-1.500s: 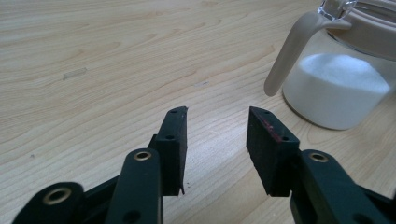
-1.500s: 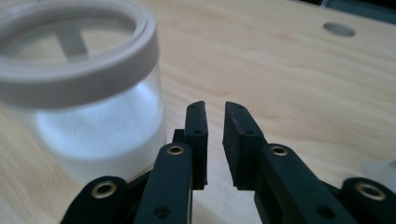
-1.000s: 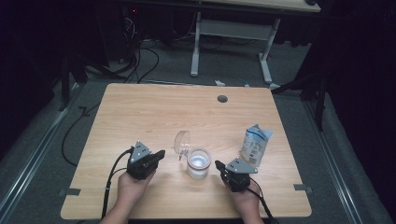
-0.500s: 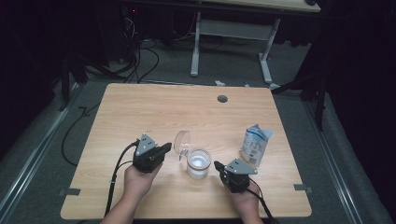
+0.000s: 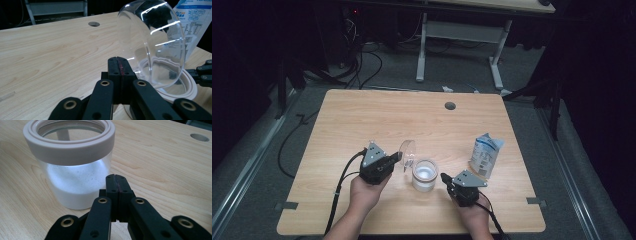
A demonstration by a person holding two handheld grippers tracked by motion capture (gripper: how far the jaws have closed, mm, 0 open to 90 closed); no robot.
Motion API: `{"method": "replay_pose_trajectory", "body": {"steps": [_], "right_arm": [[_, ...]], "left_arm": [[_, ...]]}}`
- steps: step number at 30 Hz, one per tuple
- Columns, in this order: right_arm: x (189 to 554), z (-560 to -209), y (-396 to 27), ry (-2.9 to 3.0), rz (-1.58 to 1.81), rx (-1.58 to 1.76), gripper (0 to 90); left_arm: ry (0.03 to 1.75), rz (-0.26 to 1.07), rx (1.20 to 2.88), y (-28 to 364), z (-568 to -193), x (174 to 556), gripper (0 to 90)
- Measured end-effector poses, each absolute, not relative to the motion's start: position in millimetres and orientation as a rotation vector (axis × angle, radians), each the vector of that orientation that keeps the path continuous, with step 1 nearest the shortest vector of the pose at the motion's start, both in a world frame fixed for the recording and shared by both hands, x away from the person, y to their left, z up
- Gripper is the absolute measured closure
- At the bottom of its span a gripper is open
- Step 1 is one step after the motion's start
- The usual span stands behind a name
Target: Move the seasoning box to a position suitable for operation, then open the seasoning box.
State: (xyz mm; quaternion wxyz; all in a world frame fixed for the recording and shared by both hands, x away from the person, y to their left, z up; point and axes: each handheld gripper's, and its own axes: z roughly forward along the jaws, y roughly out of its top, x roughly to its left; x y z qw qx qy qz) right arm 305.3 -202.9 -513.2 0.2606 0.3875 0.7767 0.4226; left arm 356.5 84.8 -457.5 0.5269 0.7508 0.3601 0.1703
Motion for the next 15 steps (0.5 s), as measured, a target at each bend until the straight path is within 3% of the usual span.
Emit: {"method": "replay_pose_trajectory", "body": {"steps": [15], "right_arm": [[304.1,-512.9,-202.1,2.108,1.144,1.038,90.0]], "left_arm": [[0.836,0.384,1.807,73.9,-461.5,352.8,90.0]]}}
